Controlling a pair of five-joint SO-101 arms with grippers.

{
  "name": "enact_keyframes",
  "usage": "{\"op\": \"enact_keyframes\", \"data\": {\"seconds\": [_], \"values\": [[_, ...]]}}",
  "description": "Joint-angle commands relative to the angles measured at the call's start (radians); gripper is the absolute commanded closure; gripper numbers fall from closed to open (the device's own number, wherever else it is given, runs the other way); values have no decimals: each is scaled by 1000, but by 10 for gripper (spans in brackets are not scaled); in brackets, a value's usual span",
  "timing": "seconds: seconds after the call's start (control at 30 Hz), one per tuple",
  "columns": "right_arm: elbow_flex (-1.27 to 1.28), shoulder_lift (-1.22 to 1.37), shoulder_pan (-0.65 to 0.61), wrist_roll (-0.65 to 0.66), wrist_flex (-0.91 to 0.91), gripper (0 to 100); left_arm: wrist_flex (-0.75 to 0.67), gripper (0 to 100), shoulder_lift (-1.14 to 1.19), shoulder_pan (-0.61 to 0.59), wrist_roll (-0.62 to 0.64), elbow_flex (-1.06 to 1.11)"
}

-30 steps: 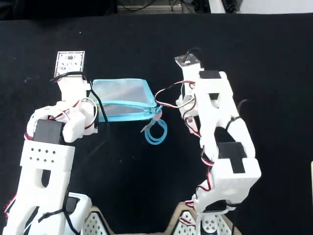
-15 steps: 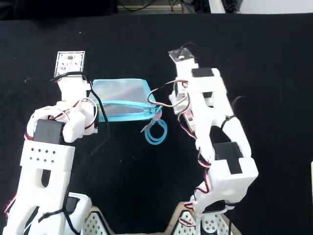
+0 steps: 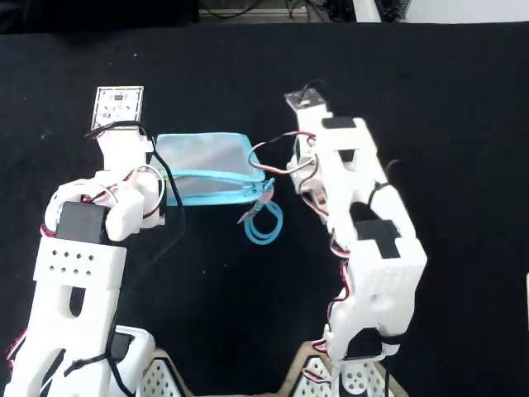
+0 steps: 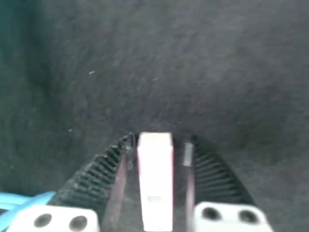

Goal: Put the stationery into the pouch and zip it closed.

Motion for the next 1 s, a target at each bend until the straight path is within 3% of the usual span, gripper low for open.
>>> {"op": "enact_keyframes", "data": {"seconds": [0.0,0.4,0.6,0.77,0.97], "values": [[-85,-56,40,-6,55,982,-15,970,2,-1,3,1],[13,-599,26,-35,262,988,-15,970,2,-1,3,1],[183,-1032,-115,-35,255,988,-15,970,2,1,3,1],[318,-1337,-295,-35,141,987,-15,970,2,2,3,1],[552,-1616,-463,-35,-147,987,-15,970,2,2,3,1]]}}
